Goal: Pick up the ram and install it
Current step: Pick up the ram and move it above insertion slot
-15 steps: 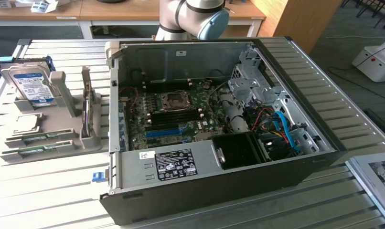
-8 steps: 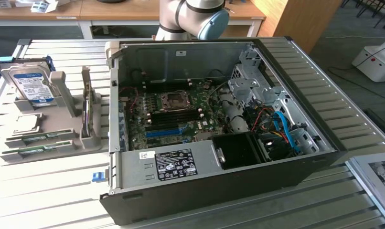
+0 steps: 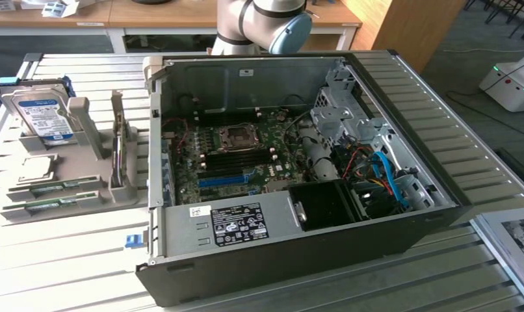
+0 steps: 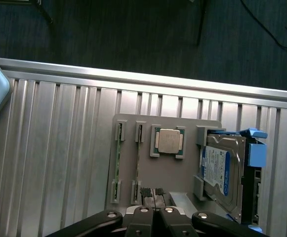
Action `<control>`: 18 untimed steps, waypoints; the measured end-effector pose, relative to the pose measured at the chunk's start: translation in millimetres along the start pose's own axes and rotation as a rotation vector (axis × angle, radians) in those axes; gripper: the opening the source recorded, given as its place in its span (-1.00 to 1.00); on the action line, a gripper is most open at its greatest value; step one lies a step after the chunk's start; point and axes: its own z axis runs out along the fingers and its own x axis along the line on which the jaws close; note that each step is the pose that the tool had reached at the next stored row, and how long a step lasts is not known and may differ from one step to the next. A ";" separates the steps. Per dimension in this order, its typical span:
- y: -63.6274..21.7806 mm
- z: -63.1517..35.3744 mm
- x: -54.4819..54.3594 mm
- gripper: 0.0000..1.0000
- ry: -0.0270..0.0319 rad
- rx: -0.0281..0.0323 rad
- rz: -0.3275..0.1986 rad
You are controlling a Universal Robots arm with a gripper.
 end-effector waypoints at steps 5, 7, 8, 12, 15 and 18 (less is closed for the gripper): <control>0.0 0.0 0.0 -0.80 0.0001 -0.0001 0.000; 0.0 0.0 0.0 -0.68 0.0000 0.0000 0.000; 0.0 0.0 0.0 -0.68 0.0001 -0.0001 0.000; 0.0 0.0 0.0 -0.53 0.0000 0.0000 0.000; 0.0 0.0 0.0 -0.53 0.0001 0.0005 0.000; 0.1 0.0 0.1 -0.53 0.0004 0.0041 -0.001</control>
